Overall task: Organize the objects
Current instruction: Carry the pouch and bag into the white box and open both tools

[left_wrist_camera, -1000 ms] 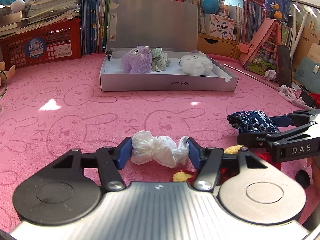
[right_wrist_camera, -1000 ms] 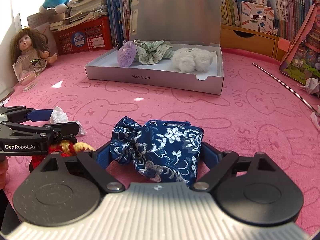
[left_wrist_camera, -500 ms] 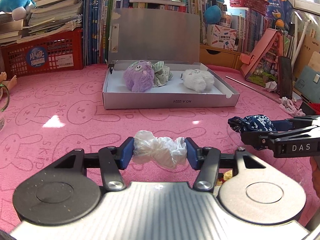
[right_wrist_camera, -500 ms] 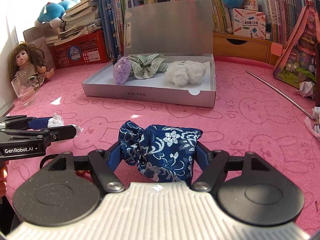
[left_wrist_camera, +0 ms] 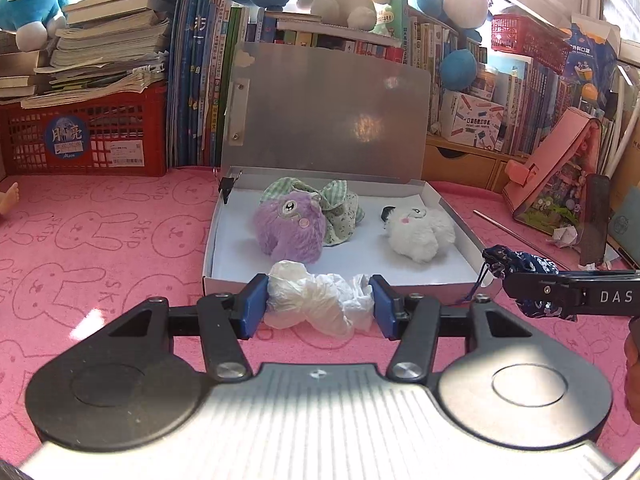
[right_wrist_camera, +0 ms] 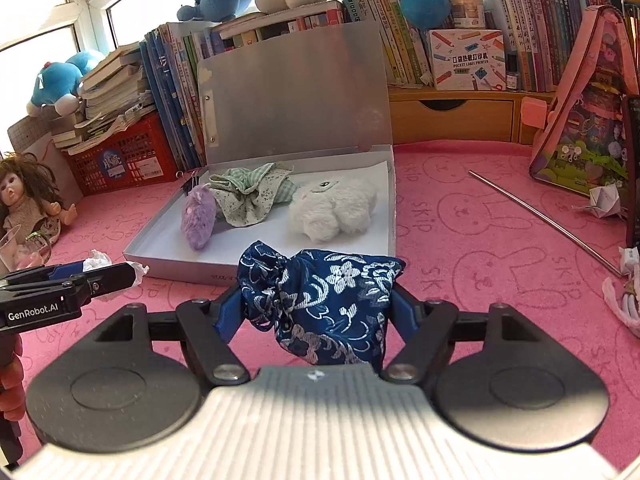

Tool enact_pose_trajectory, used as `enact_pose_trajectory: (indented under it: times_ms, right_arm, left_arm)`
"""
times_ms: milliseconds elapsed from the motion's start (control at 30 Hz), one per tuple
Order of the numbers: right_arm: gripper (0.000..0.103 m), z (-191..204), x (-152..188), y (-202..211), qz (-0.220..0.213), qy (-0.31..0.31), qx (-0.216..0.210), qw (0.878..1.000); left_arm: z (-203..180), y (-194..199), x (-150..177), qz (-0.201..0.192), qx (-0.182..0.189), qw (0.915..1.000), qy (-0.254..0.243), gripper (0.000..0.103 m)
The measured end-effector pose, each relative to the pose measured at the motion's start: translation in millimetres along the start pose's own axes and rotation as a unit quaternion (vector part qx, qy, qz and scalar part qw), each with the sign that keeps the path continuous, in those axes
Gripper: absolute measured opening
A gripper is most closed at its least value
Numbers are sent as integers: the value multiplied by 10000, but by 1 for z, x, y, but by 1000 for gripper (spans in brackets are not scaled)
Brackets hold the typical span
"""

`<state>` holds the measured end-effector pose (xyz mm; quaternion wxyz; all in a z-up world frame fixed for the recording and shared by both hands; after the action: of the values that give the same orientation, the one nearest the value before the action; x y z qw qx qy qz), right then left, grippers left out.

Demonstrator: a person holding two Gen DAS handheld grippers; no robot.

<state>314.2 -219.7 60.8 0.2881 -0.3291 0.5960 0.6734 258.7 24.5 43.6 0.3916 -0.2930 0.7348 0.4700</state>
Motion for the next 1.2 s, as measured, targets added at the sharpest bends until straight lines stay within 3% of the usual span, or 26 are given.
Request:
enact_pose_trajectory:
  times_ms: [267,667,800,1200]
  right_arm:
    - [74,5,-22,-35,44,-36,94,9999]
    - [71,25,-24,-83,256,129,94,9995]
    - [66,27,-24,-94,249,125,84,9996]
    - [66,28,-38,-123,201,74,198,9996]
  left_arm:
    - [15,-39,-26,-110,-113,9999,44,61]
    - [30,-97,-19,212,-227,9995,26,61]
    - [35,-109,-19,261,-293,9992,-32,61]
    - [58,-136,-30,256,-565,9981,-51,61]
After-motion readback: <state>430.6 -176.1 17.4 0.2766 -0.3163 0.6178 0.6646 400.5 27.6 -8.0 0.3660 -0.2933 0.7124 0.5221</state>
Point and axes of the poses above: each gripper's, at about its wrist camera, not at the fingertips, and y roughly against the way its jaws point, z to its left, x to its underside, the point moved 5 cm from there along -y, roughly the way its jaws point, and after that the axes turned 13 degrees about x, right-handed, at the moved point
